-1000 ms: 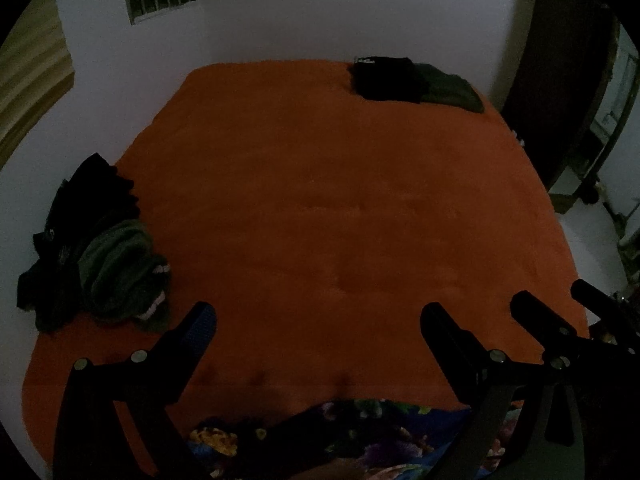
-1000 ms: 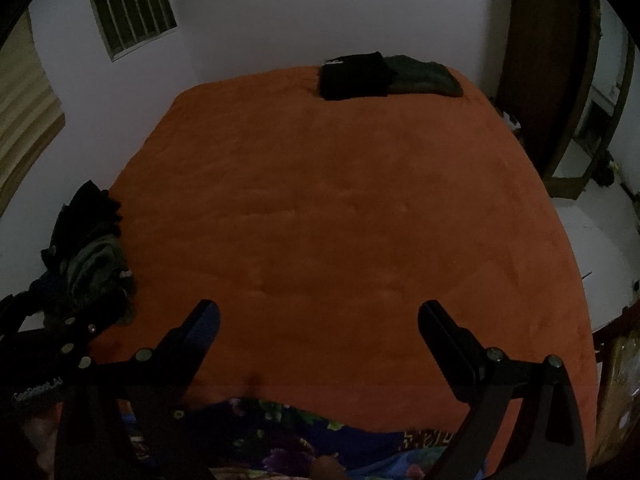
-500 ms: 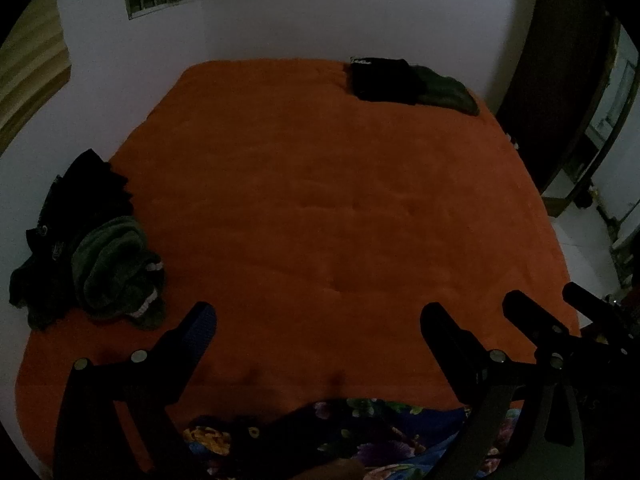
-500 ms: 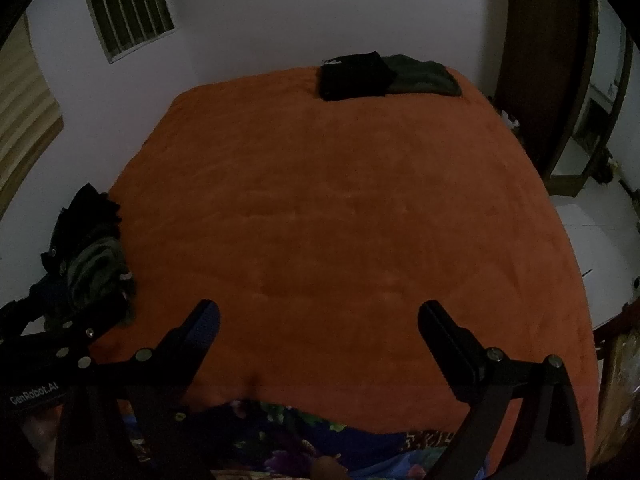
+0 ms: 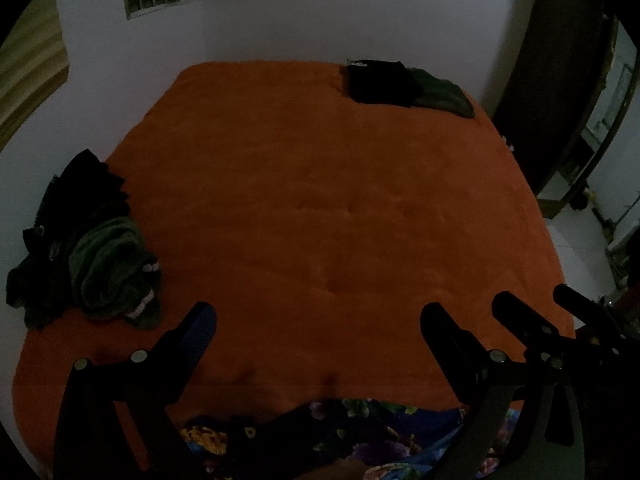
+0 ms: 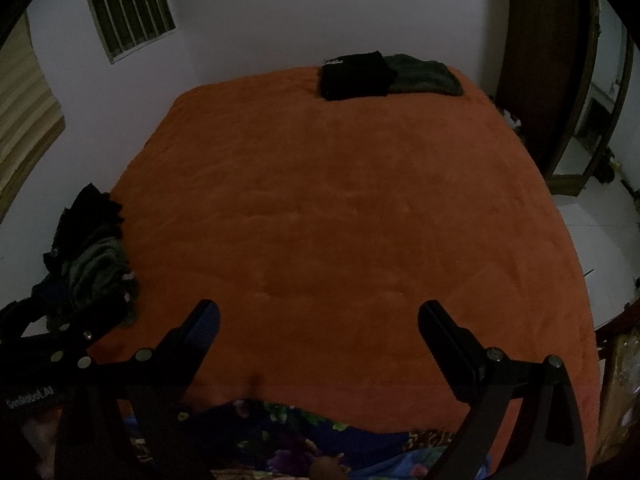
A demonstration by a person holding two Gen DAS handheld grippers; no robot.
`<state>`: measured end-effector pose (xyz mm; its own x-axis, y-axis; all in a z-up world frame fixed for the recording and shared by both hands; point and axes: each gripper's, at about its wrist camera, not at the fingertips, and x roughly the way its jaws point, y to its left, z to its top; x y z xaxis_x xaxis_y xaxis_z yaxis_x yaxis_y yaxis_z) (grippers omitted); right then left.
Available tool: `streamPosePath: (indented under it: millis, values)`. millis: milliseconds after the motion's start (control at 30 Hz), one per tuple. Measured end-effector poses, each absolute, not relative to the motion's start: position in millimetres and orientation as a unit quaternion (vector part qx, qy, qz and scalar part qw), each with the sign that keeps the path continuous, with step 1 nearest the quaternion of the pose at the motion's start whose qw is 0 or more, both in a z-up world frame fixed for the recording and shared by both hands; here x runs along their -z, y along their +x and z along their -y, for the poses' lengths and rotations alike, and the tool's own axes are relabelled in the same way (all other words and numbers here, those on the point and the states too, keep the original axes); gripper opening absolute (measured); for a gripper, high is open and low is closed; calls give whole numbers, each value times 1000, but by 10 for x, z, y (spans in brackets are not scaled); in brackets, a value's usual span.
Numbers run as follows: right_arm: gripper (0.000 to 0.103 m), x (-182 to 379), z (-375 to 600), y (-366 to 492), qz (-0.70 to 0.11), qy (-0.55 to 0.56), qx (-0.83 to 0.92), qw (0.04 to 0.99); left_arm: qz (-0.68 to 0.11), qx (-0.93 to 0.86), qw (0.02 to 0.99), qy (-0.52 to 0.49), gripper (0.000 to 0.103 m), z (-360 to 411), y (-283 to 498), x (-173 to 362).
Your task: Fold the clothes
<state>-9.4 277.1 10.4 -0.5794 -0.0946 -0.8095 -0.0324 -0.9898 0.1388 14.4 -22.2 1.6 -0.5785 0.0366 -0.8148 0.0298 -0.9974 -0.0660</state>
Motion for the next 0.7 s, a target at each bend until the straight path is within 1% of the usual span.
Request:
streamPosePath:
  millis: [233,500,700]
  values:
    - [100,-94,-2788,-122,69,458,886,14,30,-895,-15,-445,102,128,242,63]
    - [100,-133,-2728,-126,73,460,885,12,28,-895,-16,-445,102,130,218,26]
    - [100,-116,-2687,-116,63,462,885,5,10,-897,-29,-441,102,-47,172,-29]
